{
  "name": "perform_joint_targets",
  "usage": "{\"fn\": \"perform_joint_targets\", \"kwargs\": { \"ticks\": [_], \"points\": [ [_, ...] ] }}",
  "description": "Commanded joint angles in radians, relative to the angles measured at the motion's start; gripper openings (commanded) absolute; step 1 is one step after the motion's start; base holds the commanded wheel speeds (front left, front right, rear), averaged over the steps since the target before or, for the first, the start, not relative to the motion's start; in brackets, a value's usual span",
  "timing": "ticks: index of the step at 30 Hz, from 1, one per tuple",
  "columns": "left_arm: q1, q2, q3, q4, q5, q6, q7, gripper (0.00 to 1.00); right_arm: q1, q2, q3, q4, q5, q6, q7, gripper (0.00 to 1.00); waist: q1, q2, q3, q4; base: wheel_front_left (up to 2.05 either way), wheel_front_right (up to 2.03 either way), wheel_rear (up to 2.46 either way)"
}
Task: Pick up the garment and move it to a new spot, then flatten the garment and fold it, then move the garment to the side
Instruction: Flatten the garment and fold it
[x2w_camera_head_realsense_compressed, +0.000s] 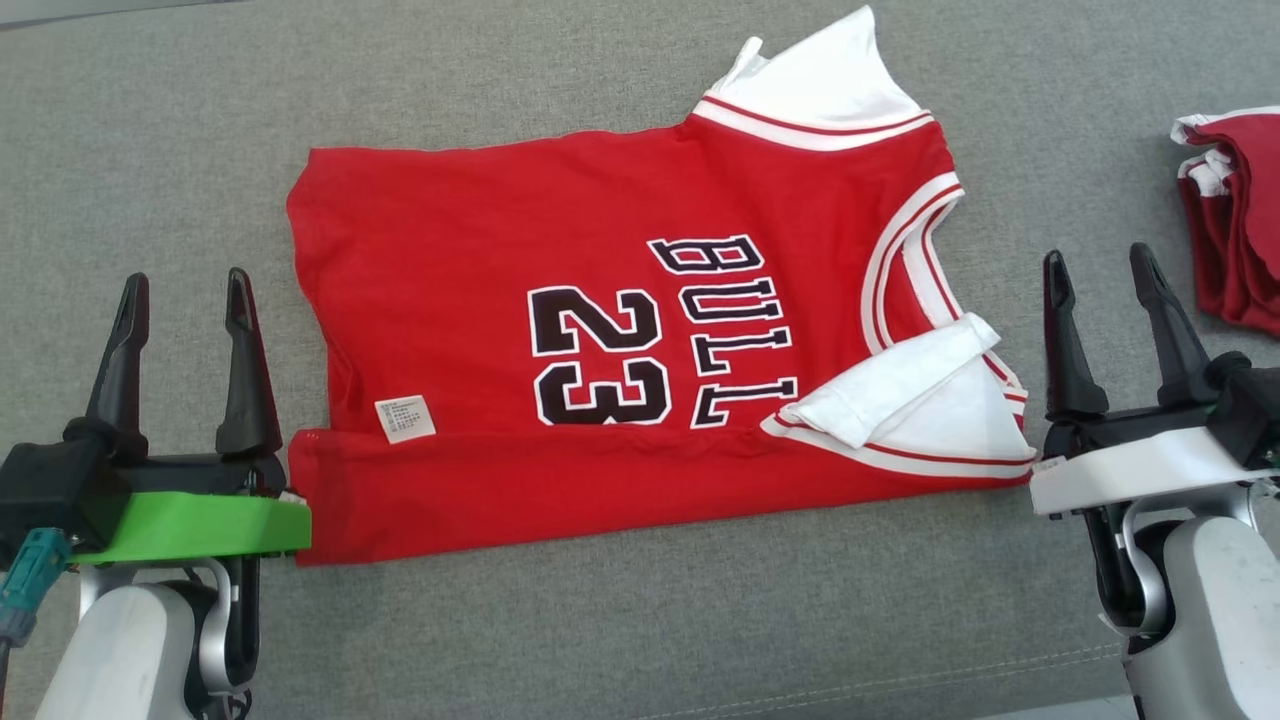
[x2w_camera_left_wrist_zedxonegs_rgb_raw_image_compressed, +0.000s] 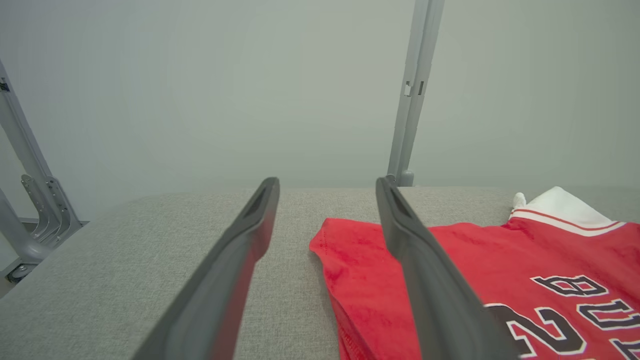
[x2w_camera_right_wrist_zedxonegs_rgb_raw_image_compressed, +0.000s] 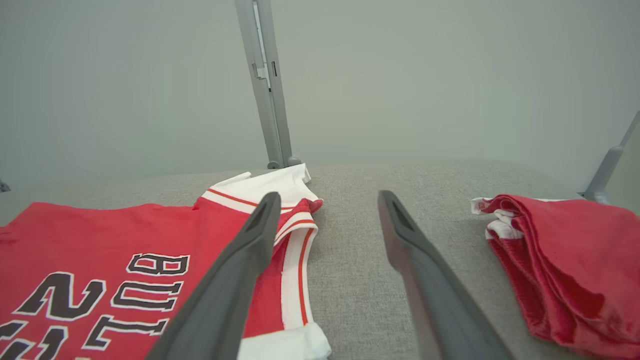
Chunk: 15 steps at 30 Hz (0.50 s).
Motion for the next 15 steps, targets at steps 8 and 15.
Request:
{"fn": "perform_joint_targets", "kwargs": {
  "ticks": [8, 15],
  "points": [
    [0.041, -0.007, 0.037, 0.030, 0.020, -0.063, -0.007, 1.00, 0.008, 0.016, 0.009, 0.028, -0.011, -0.001, -0.019, 1.00, 0.0000, 0.0000, -0.004, -0.001, 0.00, 0.00, 0.00],
    [0.065, -0.020, 0.015, 0.080, 0.011, -0.097, -0.006, 1.00, 0.047, 0.028, -0.009, 0.058, 0.004, -0.001, -0.020, 1.00, 0.0000, 0.0000, 0.001, 0.016, 0.00, 0.00, 0.00]
  ]
}}
